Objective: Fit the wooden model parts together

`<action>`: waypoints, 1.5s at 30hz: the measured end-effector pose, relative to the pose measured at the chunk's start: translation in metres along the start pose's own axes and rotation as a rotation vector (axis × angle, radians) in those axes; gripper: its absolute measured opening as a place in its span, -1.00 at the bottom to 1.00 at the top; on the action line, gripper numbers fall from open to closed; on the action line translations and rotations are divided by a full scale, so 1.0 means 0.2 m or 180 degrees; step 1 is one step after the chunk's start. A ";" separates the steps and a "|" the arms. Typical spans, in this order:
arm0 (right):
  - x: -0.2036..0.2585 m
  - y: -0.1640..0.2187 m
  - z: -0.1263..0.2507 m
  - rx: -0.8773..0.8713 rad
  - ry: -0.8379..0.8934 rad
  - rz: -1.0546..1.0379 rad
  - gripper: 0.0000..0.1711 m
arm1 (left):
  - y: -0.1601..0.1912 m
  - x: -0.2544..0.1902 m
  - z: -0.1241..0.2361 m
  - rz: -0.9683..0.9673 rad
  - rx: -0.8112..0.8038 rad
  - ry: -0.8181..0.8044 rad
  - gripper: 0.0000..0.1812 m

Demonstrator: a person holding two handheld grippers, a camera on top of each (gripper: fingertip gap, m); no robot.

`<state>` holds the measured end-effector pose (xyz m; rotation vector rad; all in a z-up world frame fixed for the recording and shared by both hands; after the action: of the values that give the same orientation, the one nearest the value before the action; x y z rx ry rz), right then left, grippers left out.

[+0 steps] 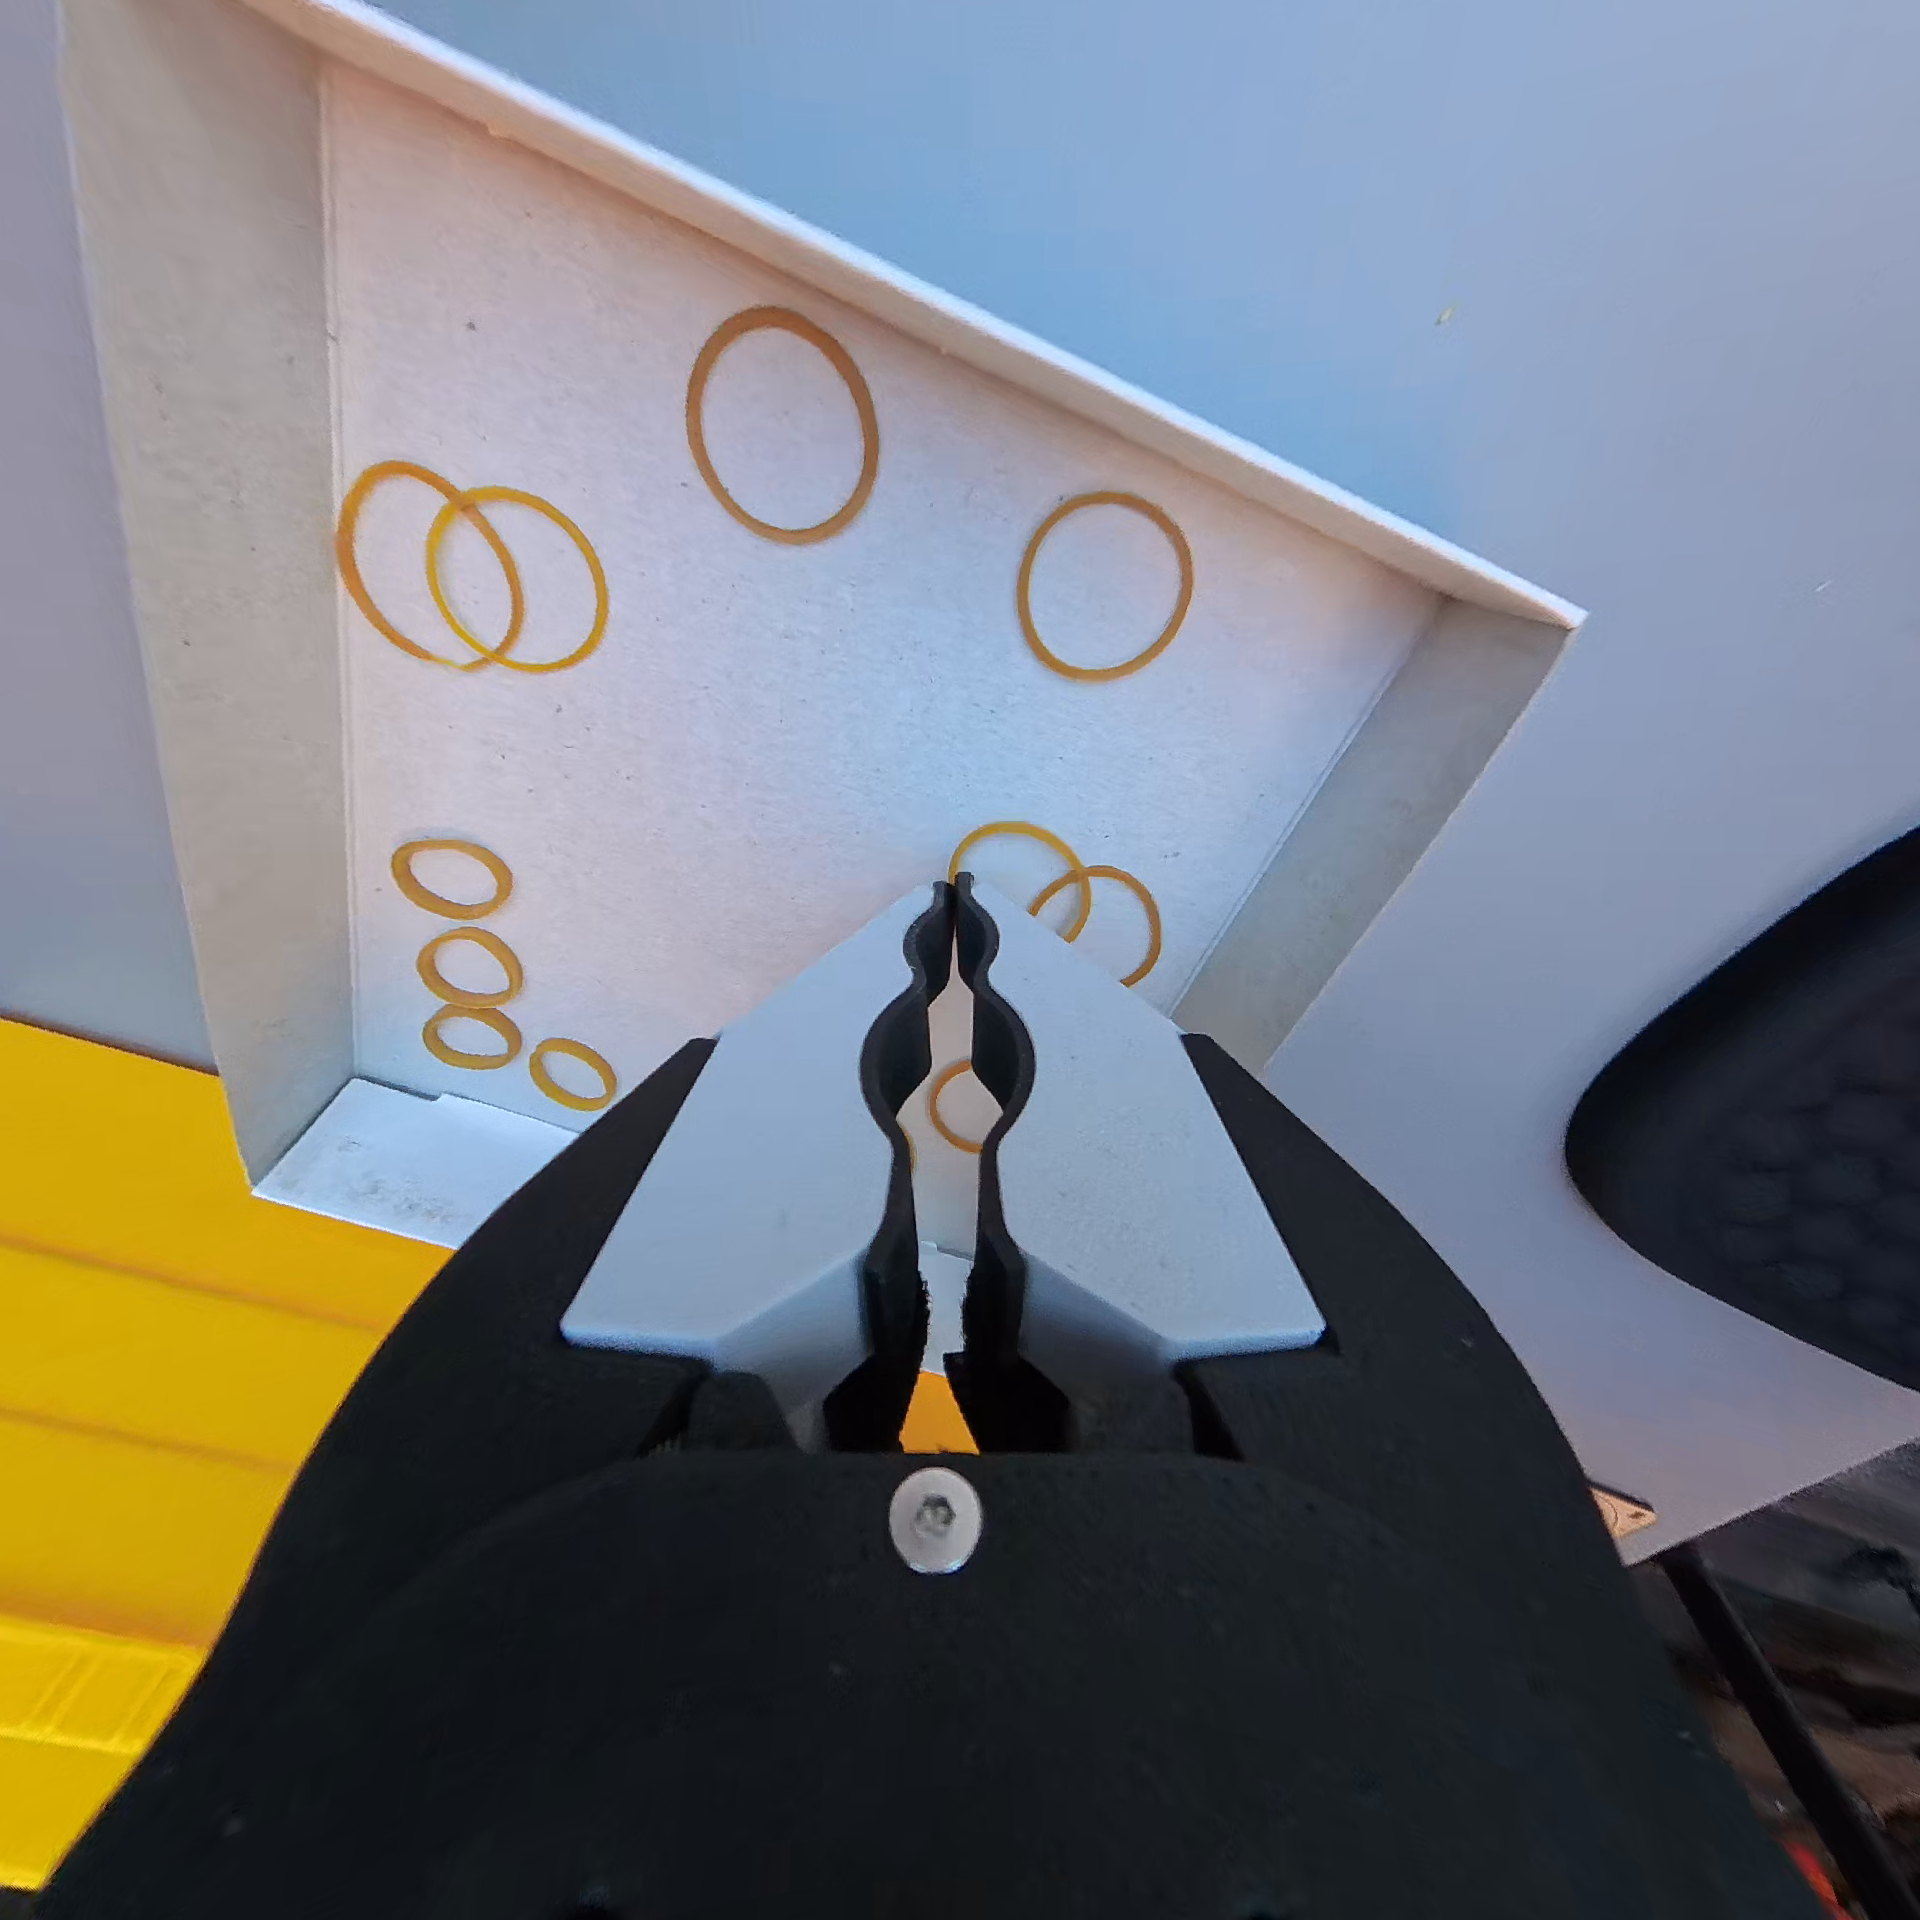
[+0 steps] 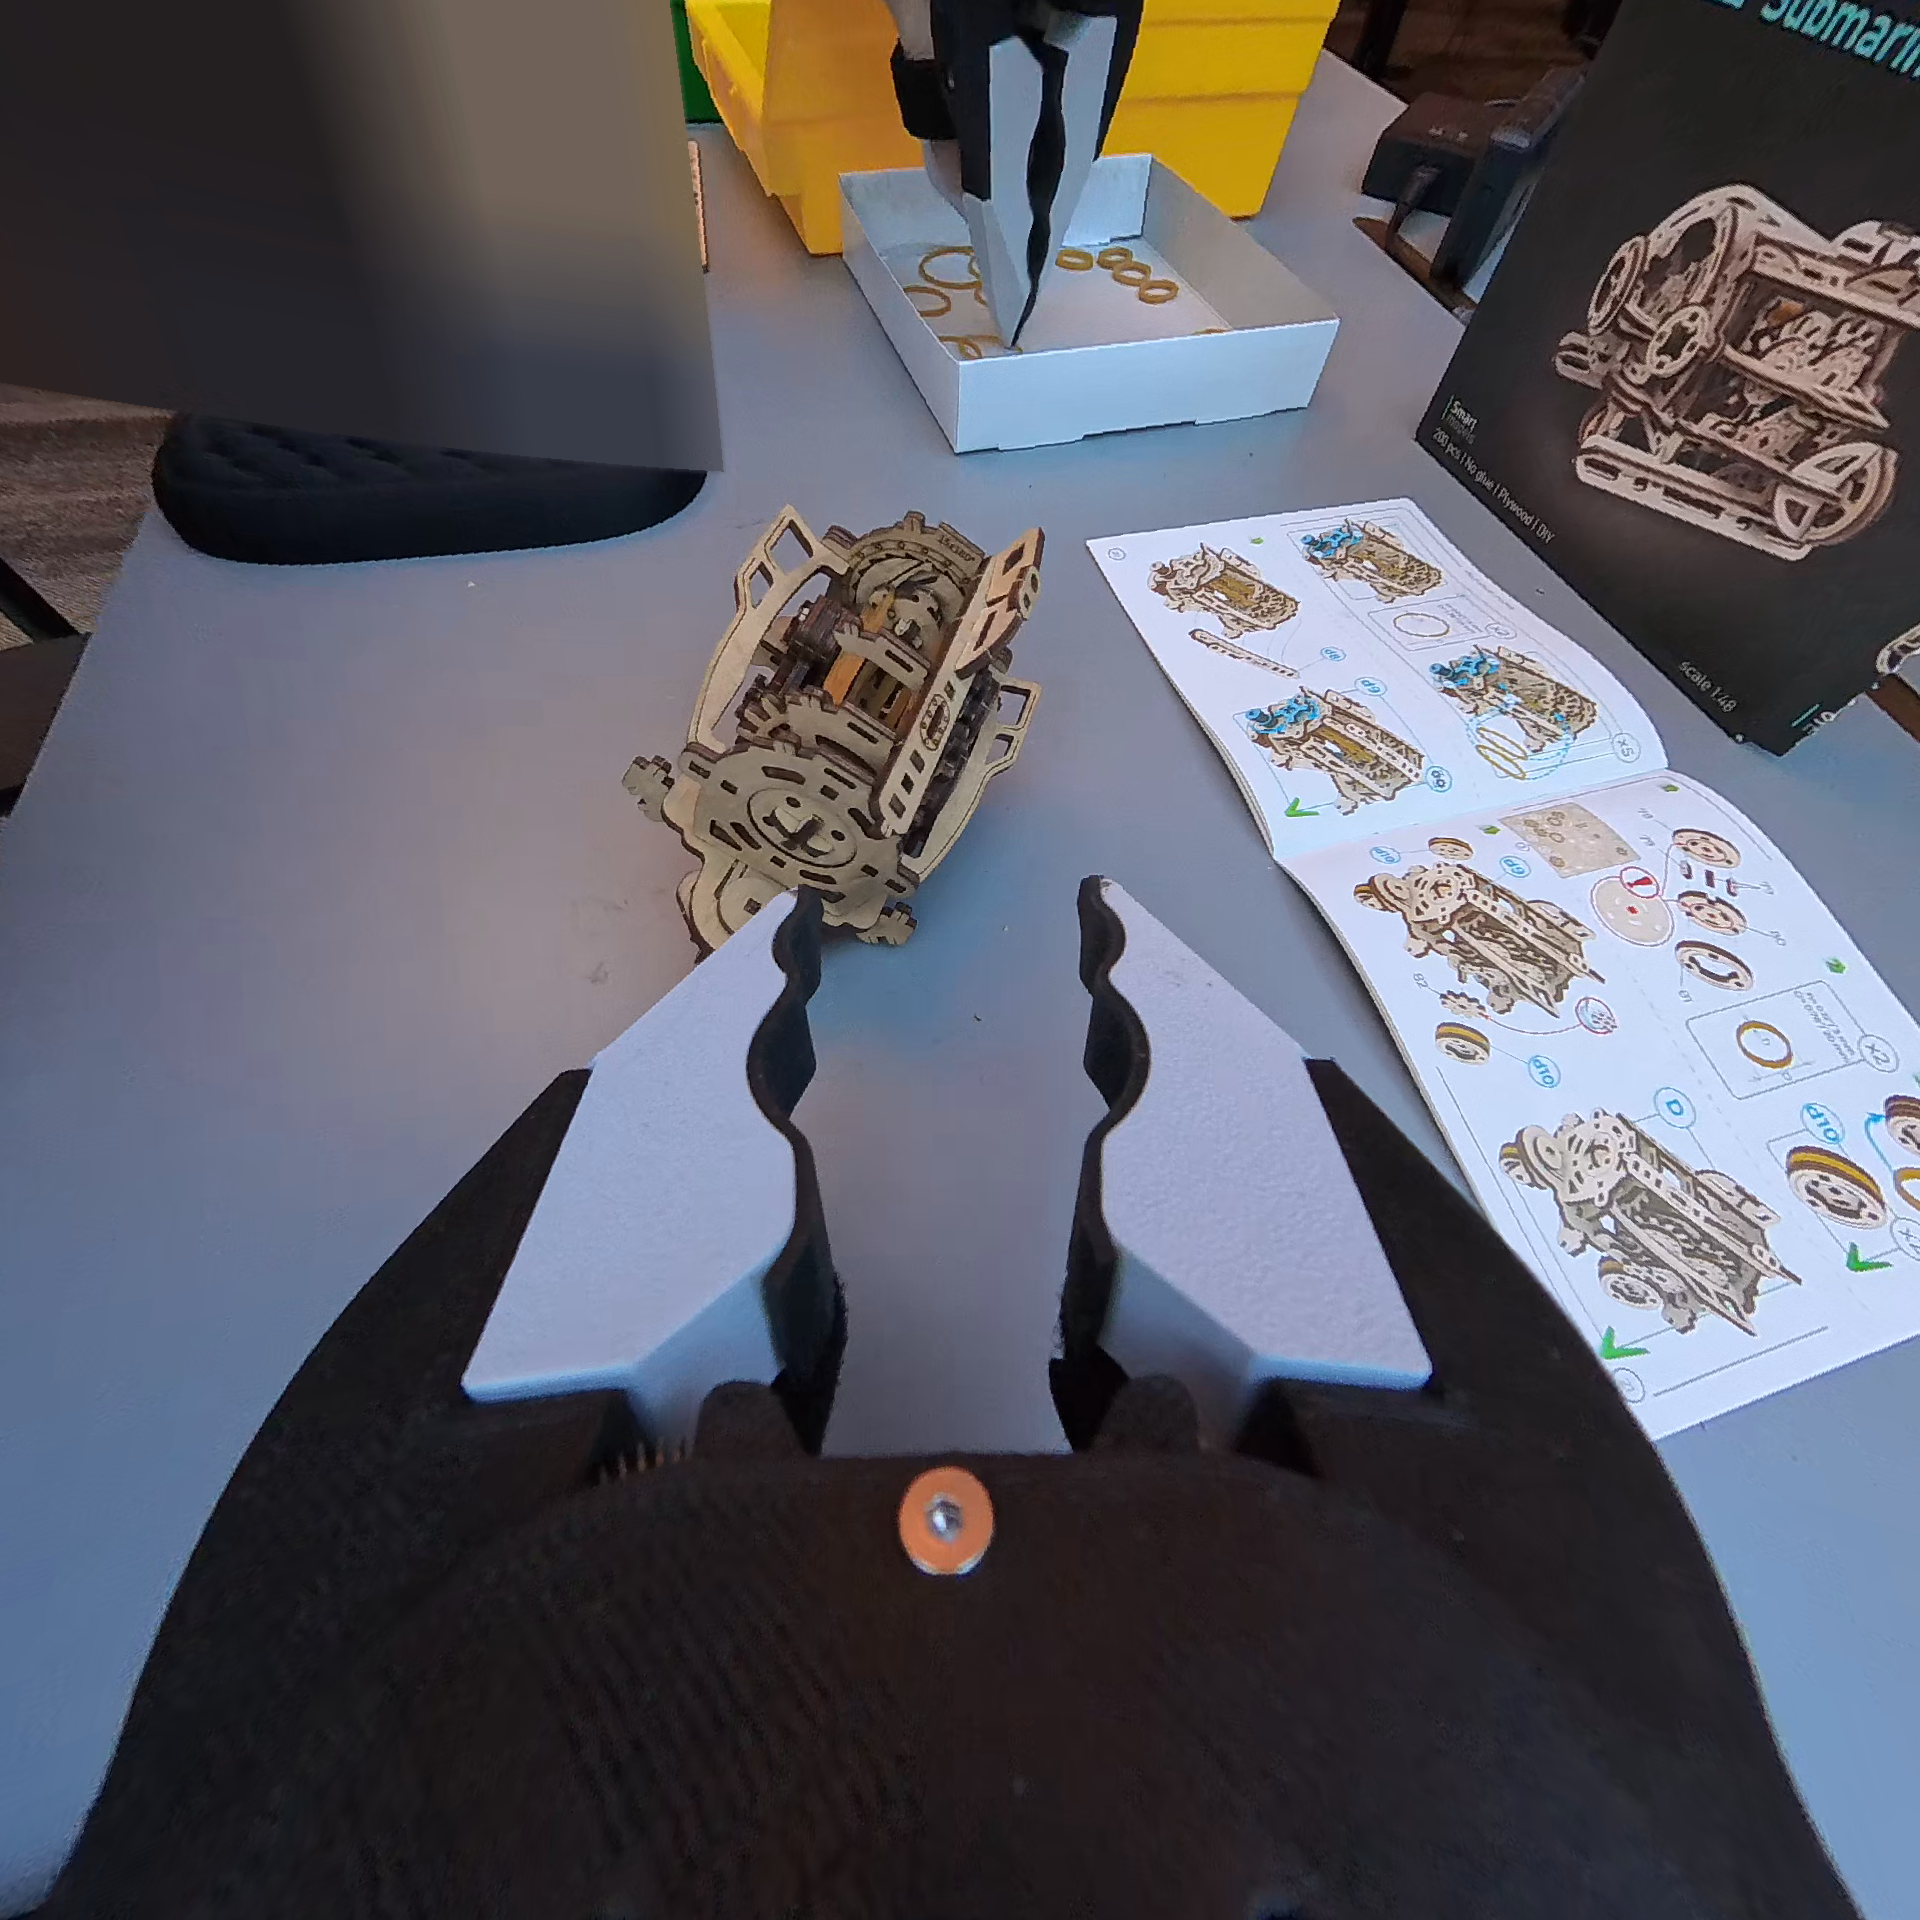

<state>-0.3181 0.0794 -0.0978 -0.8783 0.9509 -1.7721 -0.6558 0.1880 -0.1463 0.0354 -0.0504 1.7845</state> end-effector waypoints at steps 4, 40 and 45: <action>0.01 -0.02 0.01 -0.0054 -0.0008 0.0008 -0.42 | -0.05 0.01 0.12 0.0009 -0.0251 -0.0202 -1.00; 0.46 -0.42 -0.12 -0.0822 0.0342 -0.0591 -0.55 | -0.76 -0.93 0.55 0.0667 -0.3305 -0.1087 -1.00; 0.44 -0.35 -0.01 -0.0790 0.0454 -0.0268 -0.55 | -0.71 -0.98 0.47 0.0333 -0.3111 -0.1069 -0.91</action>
<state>-0.3752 0.0182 -0.0238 -0.9684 1.2635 -1.8330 -0.4763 0.0212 -0.0601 -0.3749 -1.1658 1.6722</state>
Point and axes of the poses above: each gripper's, where its closed fingertips meet, z back along the fingers, y out of its underside, x = y × z across the jaws, the point moved 2 cm from there along z, back along the fingers, and after that the axes turned 14 degrees about -z, right-handed, at the moved point
